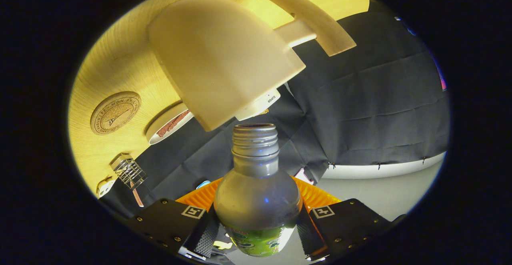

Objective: Take the bottle from table, then pour the juice into the cup, finally place the bottle on the coaster

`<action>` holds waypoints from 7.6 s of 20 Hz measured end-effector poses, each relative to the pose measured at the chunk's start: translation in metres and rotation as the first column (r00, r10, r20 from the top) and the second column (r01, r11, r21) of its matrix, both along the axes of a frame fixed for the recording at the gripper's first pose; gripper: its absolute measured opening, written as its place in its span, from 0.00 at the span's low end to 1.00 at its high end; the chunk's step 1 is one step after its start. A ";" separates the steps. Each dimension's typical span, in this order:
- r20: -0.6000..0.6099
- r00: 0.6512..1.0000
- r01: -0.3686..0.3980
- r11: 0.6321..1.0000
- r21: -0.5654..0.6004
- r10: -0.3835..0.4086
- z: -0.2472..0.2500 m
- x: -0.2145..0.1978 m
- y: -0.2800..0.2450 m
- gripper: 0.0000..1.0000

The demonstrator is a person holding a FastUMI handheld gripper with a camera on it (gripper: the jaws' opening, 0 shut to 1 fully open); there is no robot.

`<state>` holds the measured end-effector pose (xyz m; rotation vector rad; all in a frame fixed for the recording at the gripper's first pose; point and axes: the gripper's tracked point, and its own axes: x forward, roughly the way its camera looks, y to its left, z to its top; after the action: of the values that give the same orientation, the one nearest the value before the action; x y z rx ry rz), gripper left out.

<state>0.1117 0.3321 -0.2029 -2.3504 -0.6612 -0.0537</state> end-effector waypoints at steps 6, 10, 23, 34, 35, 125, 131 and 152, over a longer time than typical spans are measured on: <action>-0.020 1.000 0.005 1.000 0.013 -0.004 -0.007 0.000 0.002 0.81; -0.035 0.999 0.012 0.999 0.036 -0.011 -0.009 0.002 0.003 0.81; -0.235 0.970 0.137 0.928 0.347 -0.055 -0.012 0.014 -0.021 0.81; -0.338 0.941 0.247 0.732 0.635 -0.023 -0.007 0.004 -0.043 0.81; -0.357 0.934 0.263 0.700 0.664 -0.012 -0.008 0.006 -0.045 0.81; -0.204 0.797 0.585 -0.644 0.493 0.569 -0.048 0.077 -0.073 0.98; -0.140 0.813 0.553 -0.675 0.489 0.565 0.023 0.042 -0.107 0.97; -0.165 0.856 0.479 -0.632 0.608 0.490 0.148 -0.053 -0.265 0.97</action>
<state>0.0586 0.0668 -0.0548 0.0071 0.0369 0.0171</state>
